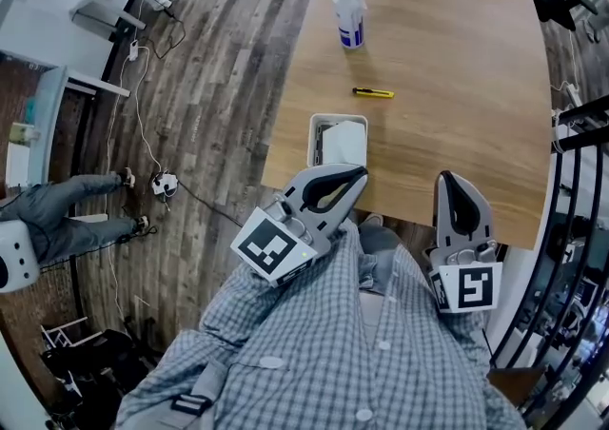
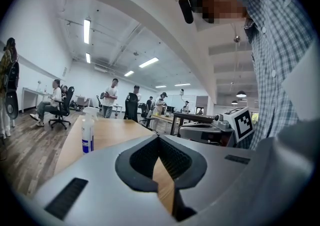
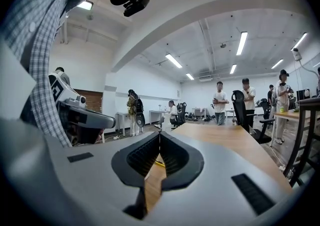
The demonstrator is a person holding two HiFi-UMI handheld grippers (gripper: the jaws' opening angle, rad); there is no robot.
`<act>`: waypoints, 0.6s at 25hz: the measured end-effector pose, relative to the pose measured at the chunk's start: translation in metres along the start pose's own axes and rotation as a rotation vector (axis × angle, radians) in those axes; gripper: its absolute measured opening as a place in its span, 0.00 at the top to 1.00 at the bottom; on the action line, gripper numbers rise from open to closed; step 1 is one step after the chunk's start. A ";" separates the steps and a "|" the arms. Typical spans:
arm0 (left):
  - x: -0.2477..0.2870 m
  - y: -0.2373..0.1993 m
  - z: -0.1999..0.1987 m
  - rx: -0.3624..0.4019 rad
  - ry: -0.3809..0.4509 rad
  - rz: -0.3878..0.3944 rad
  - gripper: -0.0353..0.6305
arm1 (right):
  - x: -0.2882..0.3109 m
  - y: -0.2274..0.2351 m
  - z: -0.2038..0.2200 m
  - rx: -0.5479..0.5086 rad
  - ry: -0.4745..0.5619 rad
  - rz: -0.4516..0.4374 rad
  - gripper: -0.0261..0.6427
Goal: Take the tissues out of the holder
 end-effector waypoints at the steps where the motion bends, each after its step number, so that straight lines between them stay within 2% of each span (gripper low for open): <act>1: 0.003 -0.002 0.001 -0.001 0.002 0.006 0.94 | 0.003 0.001 0.000 0.002 -0.002 0.004 0.94; 12: 0.018 -0.039 0.025 -0.038 -0.069 0.049 0.94 | 0.031 -0.008 0.006 0.026 -0.031 0.058 0.94; 15: 0.017 -0.048 0.032 -0.069 -0.080 0.078 0.85 | 0.037 -0.013 0.009 0.024 -0.043 0.075 0.94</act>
Point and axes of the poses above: the fingertips, and each gripper's own axes: x forward along the fingers, y to its right, z out of its underside, the point moved 4 cm from there along -x, backward along the fingers, and after that the axes turned 15 degrees about x, right-handed, at the moved point
